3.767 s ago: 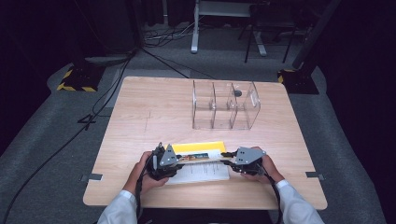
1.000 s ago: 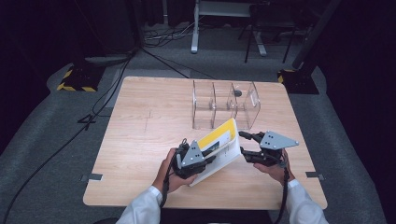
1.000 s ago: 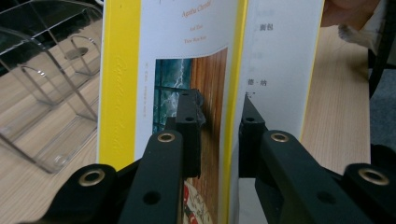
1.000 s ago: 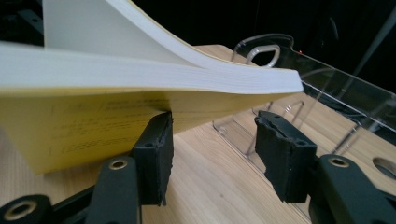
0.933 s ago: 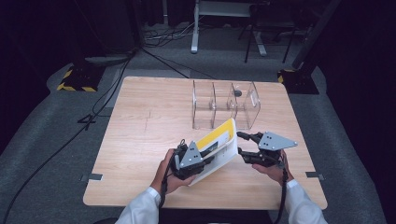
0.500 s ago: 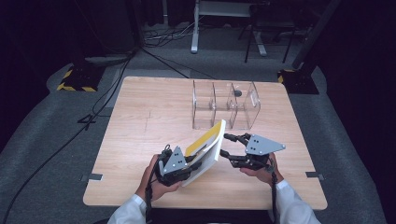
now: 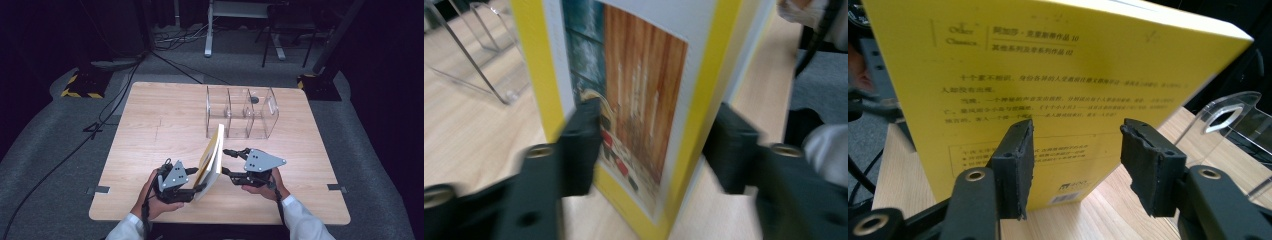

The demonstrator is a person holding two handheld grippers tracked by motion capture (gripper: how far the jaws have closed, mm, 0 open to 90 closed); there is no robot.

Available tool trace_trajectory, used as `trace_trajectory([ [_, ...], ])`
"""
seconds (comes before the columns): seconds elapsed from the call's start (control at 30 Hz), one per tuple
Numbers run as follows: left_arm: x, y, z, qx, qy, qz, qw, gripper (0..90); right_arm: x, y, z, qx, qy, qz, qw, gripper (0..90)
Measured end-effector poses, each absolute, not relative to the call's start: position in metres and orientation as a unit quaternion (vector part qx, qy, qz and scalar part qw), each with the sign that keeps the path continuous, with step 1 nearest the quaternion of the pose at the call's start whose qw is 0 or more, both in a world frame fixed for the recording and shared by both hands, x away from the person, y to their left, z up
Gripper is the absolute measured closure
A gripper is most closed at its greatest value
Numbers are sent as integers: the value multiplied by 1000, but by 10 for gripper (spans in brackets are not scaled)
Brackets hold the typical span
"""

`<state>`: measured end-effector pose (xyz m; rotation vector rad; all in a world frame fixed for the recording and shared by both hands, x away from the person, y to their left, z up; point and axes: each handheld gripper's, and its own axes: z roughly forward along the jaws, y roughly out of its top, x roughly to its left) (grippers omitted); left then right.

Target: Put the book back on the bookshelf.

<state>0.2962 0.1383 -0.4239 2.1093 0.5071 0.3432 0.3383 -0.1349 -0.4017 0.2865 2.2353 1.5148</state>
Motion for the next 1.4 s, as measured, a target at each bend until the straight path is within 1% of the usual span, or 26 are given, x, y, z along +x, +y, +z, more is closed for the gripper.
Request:
trace_trajectory([
  [0.03, 296, 138, -424, 855, 206, 139, 455, 321, 337, -133, -402, 103, 805, 546, 209, 479],
  [0.07, 294, 141, -425, 858, 204, 121, 456, 268, 337, -132, -403, 102, 805, 546, 207, 478],
  [0.2, 288, 136, -429, 862, 202, 117, 450, 190, 335, -127, -405, 96, 809, 542, 204, 467],
  [0.3, 283, 126, -431, 859, 205, 114, 455, 167, 332, -124, -406, 95, 810, 541, 206, 461],
  [0.4, 279, 115, -433, 860, 211, 124, 447, 156, 330, -120, -405, 95, 811, 537, 214, 457],
  [0.43, 278, 112, -433, 858, 218, 129, 446, 131, 329, -119, -404, 97, 812, 534, 216, 454],
  [0.47, 279, 110, -433, 855, 230, 135, 444, 129, 329, -119, -403, 98, 811, 535, 216, 453],
  [0.57, 280, 109, -435, 849, 242, 137, 450, 130, 329, -117, -402, 102, 808, 540, 214, 453],
  [0.67, 280, 106, -437, 839, 263, 159, 448, 136, 327, -115, -402, 106, 805, 547, 203, 454],
  [0.77, 280, 104, -439, 832, 277, 178, 445, 155, 324, -110, -400, 100, 805, 546, 208, 455],
  [0.83, 279, 102, -441, 829, 283, 193, 441, 162, 322, -106, -399, 99, 806, 548, 202, 454],
  [0.87, 278, 102, -442, 829, 288, 204, 434, 189, 322, -105, -400, 96, 805, 548, 203, 454],
  [0.9, 278, 103, -443, 826, 290, 217, 431, 235, 320, -103, -400, 96, 805, 551, 198, 454],
  [0.97, 280, 108, -444, 818, 303, 220, 438, 422, 318, -100, -401, 94, 805, 553, 191, 443],
  [1.0, 282, 112, -444, 815, 306, 213, 444, 492, 318, -99, -401, 93, 806, 551, 194, 437],
  [1.03, 283, 115, -444, 814, 307, 205, 449, 538, 319, -100, -401, 94, 806, 551, 193, 432],
  [1.13, 283, 120, -445, 810, 308, 205, 455, 623, 319, -102, -401, 104, 805, 550, 198, 430],
  [1.23, 286, 127, -445, 812, 304, 204, 455, 734, 317, -109, -401, 101, 803, 549, 208, 426],
  [1.4, 290, 134, -447, 817, 279, 180, 471, 746, 325, -131, -403, 126, 801, 544, 217, 415],
])
